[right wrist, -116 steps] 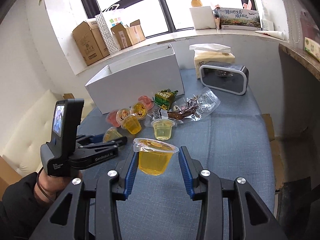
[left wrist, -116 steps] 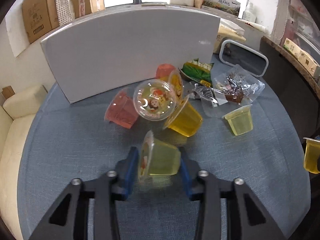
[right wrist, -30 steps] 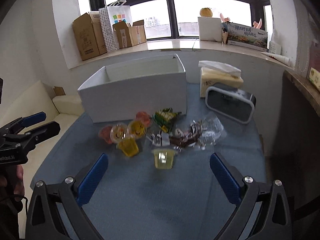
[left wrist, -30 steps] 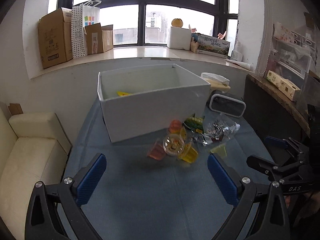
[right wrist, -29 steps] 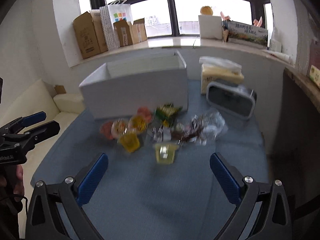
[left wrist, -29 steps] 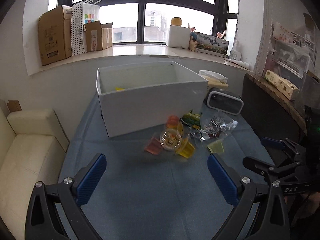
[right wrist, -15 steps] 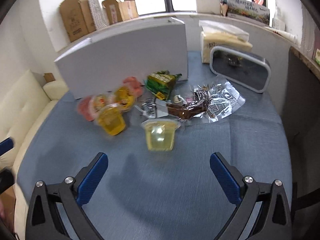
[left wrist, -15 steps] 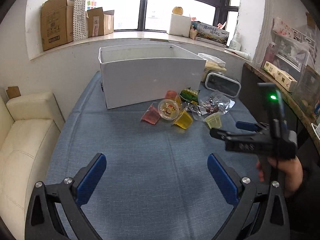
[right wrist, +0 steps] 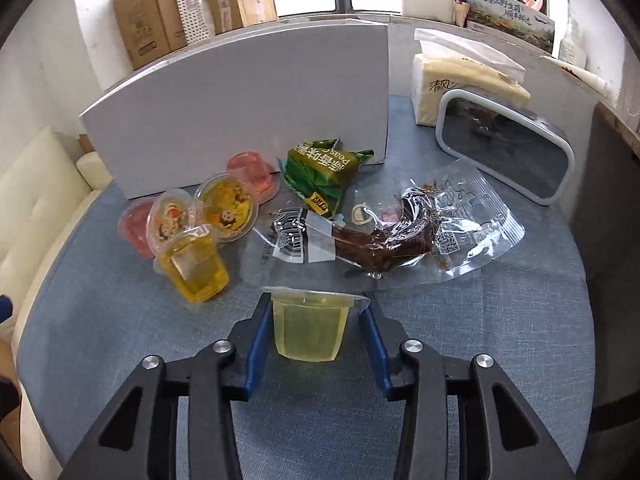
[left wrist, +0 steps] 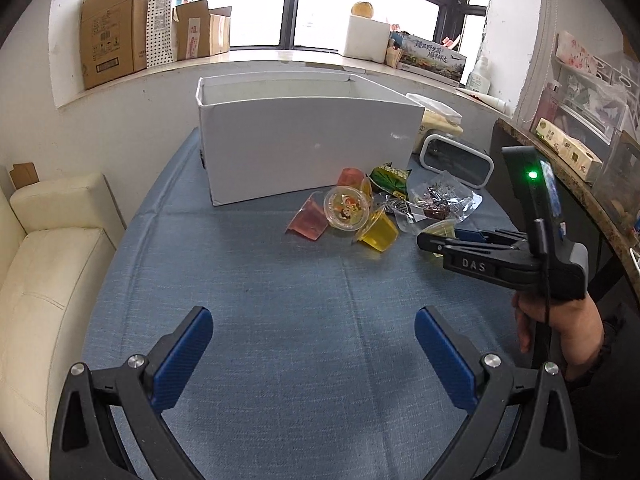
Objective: Organize snacks
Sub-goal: 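Grasp the pale yellow-green jelly cup with the right tool, then grasp the yellow jelly cup with the left tool while the right tool holds its cup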
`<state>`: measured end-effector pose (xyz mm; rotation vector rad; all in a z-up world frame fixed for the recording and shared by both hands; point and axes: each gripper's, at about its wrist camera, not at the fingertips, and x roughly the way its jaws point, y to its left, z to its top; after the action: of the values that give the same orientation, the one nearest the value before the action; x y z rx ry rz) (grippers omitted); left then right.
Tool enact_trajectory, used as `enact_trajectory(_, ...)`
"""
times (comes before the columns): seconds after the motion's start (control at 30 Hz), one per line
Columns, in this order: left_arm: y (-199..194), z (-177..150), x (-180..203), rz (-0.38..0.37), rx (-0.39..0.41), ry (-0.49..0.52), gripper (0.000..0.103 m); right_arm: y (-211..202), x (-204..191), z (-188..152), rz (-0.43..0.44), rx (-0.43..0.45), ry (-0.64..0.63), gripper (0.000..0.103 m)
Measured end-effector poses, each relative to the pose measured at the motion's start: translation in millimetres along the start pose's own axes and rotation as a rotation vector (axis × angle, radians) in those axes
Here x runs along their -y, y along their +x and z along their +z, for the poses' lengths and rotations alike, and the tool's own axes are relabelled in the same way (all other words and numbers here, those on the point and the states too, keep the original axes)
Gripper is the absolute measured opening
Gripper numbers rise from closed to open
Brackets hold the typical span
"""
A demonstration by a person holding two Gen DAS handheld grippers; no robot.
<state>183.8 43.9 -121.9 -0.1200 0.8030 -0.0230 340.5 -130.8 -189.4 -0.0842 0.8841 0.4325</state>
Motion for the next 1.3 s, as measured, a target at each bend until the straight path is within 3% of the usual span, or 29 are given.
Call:
enact_trajectory(0.57, 67.7, 32.7, 53.6, 0.029, -0.016, 0.032, 0.103, -98.8, 16.9, -48.6, 0.039, 0.131, 0.018, 0.046)
enact_trajectory(0.93, 114.2, 47.1, 80.8, 0.047, -0.031, 0.046, 0.102, -127.7, 51.4, -79.4, 0.038, 0.133, 0.093, 0.046)
enact_trajectory(0.97, 116.4, 47.6, 80.7, 0.039, -0.033, 0.04, 0.1, -127.7, 52.9, -81.7, 0.039, 0.134, 0.097, 0.046)
enact_trajectory(1.07, 124.3, 48.7, 82.4, 0.047, -0.053, 0.035, 0.076, -126.2, 55.5, -84.1, 0.042, 0.131, 0.105, 0.046)
enact_trajectory(1.13, 129.5, 47.8, 81.6, 0.058, -0.078, 0.029, 0.047, -125.9, 55.7, -84.5, 0.044, 0.131, 0.103, 0.046)
enact_trajectory(1.3, 122.5, 45.3, 80.6, 0.03, -0.062, 0.023, 0.039, -124.2, 52.1, -84.4, 0.05, 0.131, 0.1, 0.046)
